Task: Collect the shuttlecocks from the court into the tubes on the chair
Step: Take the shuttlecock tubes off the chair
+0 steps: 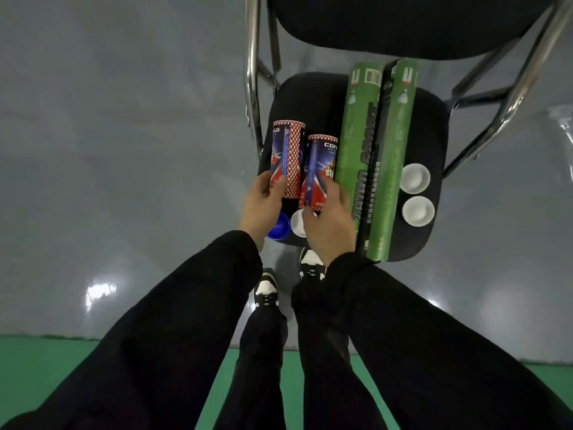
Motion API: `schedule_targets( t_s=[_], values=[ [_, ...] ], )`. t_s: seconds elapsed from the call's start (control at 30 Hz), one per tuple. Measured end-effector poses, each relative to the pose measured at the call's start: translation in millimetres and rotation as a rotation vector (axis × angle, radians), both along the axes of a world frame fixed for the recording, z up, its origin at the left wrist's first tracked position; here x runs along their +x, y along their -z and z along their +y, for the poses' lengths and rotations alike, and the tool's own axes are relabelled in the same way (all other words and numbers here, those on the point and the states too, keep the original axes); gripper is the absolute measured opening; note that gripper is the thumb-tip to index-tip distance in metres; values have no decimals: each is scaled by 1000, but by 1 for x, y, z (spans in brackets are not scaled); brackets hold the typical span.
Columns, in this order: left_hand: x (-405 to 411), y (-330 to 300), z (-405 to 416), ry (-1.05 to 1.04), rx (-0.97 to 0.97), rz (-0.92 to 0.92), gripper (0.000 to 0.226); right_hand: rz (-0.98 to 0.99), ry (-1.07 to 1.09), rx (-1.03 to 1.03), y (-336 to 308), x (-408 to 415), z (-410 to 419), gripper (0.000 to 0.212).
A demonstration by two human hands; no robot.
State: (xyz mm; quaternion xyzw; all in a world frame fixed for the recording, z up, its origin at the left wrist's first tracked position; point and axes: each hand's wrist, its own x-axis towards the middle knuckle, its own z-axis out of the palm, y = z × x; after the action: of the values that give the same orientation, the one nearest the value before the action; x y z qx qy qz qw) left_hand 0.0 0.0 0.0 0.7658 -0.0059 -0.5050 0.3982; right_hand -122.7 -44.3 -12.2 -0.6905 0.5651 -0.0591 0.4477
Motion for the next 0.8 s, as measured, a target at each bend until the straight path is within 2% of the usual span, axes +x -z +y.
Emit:
schedule_targets(
  t_s=[0.07, 0.2, 0.3, 0.43, 0.57, 0.67, 0.8],
  values=[
    [1, 10, -12, 11, 39, -10, 50, 23, -26, -24, 6, 2, -8, 63],
    [2, 27, -21, 71, 72, -60, 63, 30, -10, 58, 10, 8, -16, 59],
    [0, 34, -22, 104, 119, -96, 59, 137, 28, 26, 16, 12, -21, 67],
    [1, 43, -24, 76, 182, -95, 59, 279, -101, 10, 18, 17, -25, 76],
    [4, 43, -23, 42, 187, -49, 64, 224, -125, 63, 15, 15, -20, 73],
    [4, 43, -24, 23, 164, 13, 67, 230, -158, 95, 17, 17, -14, 86],
    [0, 42, -25, -10, 130, 141, 76, 367, -294, -29, 23, 17, -14, 102]
  ],
)
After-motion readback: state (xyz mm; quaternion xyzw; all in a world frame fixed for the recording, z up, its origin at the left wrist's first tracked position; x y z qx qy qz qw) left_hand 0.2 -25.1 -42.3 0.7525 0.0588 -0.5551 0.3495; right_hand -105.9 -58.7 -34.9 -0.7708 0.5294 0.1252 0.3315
